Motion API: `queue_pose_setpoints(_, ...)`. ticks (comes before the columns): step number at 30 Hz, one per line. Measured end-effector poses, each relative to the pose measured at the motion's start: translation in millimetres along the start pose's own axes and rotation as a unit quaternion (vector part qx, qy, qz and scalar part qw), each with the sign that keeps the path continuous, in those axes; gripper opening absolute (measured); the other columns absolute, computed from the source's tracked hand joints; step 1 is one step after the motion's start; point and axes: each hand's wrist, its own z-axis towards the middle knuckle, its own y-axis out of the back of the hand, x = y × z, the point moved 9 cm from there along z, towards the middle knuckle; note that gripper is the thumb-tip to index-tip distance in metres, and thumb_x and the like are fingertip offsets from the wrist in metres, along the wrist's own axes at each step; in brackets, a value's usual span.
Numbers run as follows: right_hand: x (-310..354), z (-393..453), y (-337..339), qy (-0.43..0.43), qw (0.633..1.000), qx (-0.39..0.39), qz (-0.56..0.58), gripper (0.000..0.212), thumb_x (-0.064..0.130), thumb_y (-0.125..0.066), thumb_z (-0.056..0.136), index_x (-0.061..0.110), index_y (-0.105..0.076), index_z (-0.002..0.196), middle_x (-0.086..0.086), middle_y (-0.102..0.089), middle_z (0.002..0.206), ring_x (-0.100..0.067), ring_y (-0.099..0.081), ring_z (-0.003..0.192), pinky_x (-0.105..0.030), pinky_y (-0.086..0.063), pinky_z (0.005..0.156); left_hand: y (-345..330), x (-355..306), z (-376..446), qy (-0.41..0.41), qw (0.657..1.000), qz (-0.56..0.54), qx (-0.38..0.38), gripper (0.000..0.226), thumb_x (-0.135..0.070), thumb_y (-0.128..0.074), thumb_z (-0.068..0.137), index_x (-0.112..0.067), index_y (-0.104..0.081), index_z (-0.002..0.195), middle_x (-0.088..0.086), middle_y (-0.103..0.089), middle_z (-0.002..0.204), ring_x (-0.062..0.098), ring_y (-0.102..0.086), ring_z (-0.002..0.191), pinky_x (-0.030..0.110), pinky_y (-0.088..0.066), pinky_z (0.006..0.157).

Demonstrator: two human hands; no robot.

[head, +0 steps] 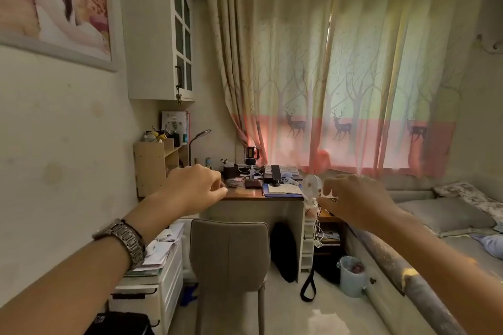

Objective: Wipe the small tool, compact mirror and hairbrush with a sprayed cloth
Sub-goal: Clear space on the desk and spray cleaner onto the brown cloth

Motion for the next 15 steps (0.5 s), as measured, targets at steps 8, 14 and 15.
queue_pose_setpoints(8,0,90,-63,-0.015,1.000,0.001,0.003,0.030,0.051,-0.052,0.090,0.028,-0.061,0.107,0.010,-0.067,0.106,-0.008,-0.061,0.088,-0.022,-0.045,0.076,-62,50,84,-0.018,1.000,0.010,0.004,0.031,-0.050,-0.043,0.093,-0.024,-0.058,0.097,-0.005,-0.063,0.087,0.010,-0.059,0.077,0.025,-0.047,0.063)
queue_pose_setpoints(14,-9,185,-104,-0.056,0.998,0.006,0.007,0.032,0.051,-0.051,0.090,0.027,-0.060,0.109,0.008,-0.066,0.108,-0.007,-0.060,0.089,-0.022,-0.047,0.080,-102,95,185,-0.053,0.998,0.026,0.025,0.032,-0.052,-0.043,0.093,-0.025,-0.059,0.097,-0.005,-0.062,0.091,0.010,-0.057,0.079,0.025,-0.048,0.066)
queue_pose_setpoints(15,-11,200,-110,-0.065,0.998,0.006,0.011,0.032,0.052,-0.051,0.090,0.027,-0.061,0.109,0.008,-0.067,0.107,-0.006,-0.059,0.087,-0.022,-0.048,0.080,-105,103,201,-0.057,0.998,0.026,0.020,0.032,-0.052,-0.043,0.093,-0.024,-0.060,0.098,-0.005,-0.062,0.090,0.010,-0.058,0.079,0.026,-0.049,0.068)
